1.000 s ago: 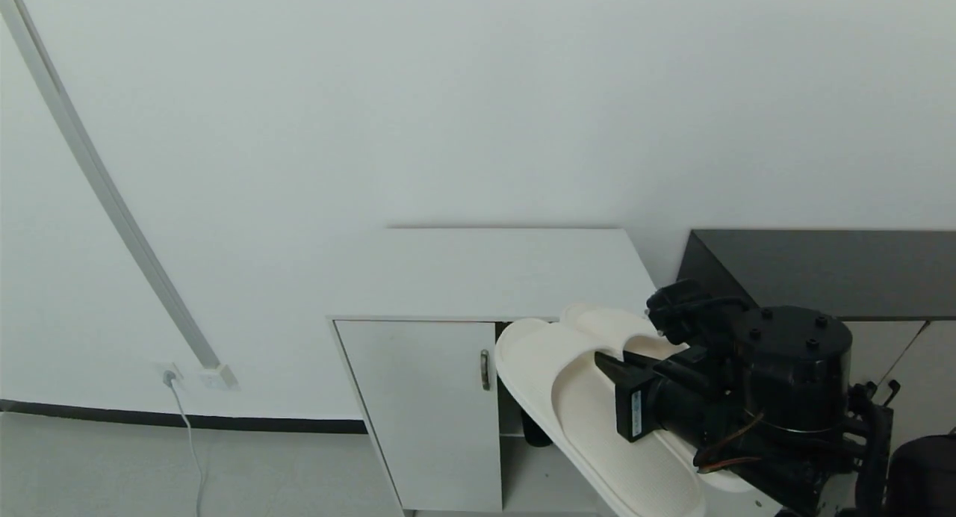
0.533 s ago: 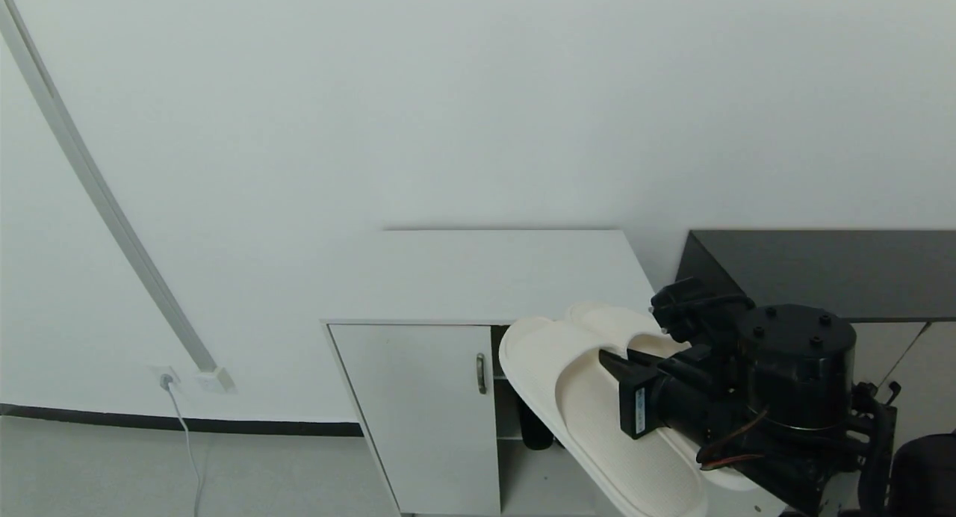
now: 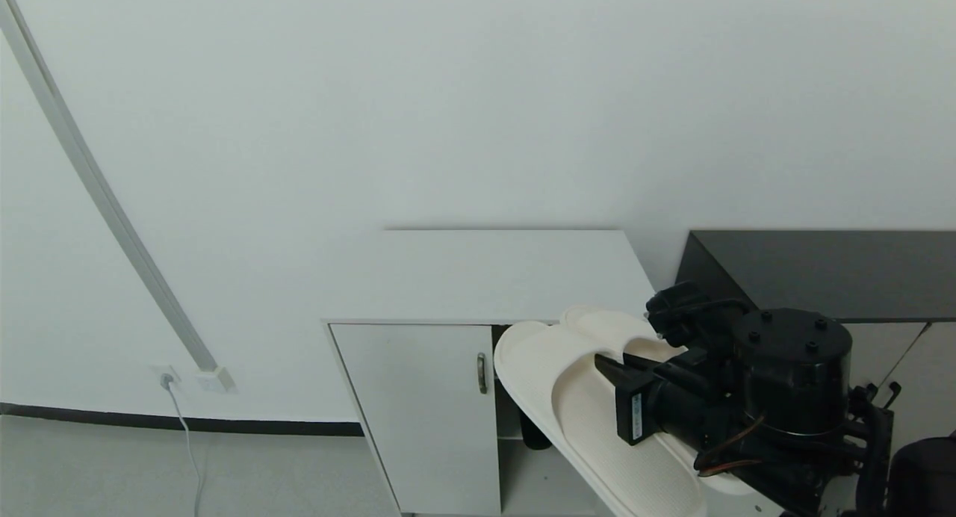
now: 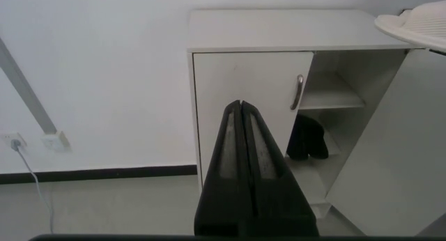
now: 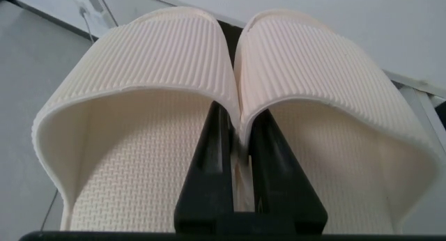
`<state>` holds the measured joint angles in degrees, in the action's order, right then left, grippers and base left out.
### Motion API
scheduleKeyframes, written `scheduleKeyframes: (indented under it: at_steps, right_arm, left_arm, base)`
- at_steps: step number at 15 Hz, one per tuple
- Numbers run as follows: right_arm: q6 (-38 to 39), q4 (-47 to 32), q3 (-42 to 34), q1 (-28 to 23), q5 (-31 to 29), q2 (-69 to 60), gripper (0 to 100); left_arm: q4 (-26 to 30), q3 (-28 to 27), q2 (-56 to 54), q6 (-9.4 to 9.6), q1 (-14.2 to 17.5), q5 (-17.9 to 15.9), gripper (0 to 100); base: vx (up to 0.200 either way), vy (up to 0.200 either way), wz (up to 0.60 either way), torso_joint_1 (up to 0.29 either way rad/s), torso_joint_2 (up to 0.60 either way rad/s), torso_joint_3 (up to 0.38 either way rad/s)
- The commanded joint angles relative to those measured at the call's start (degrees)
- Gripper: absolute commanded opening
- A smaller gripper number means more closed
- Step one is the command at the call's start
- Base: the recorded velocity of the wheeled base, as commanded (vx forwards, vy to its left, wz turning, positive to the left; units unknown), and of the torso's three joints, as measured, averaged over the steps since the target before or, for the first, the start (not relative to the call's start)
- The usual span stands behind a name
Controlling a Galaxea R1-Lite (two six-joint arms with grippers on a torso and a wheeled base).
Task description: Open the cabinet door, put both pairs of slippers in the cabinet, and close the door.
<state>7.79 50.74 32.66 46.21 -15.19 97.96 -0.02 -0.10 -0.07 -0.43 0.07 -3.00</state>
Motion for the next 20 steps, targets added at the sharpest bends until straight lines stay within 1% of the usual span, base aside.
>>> scheduleKeyframes:
  at_steps: [1, 11, 20]
  right_arm:
    - [0.03, -0.02, -0.05, 0.02, -0.02, 0.30, 0]
    - [0.03, 0.06, -0.93, 0.02, -0.02, 0.74, 0]
    - [0.03, 0.06, -1.55, -0.07, -0.02, 1.62, 0]
  left_arm:
    - [0.02, 0.01, 0.07, -0.01, 0.01, 0.01, 0]
    - [0.02, 0.01, 0.07, 0.08, 0.01, 0.10, 0]
    - [0.02, 0.01, 0.07, 0.25, 0.01, 0.10, 0]
  base:
    - [0.000, 0.000, 0.00, -0.085, 0.19, 0.115]
    - [0.000, 0.000, 0.00, -0.162, 0.37, 0.204]
    - [0.000, 0.000, 0.00, -0.224, 0.54, 0.315]
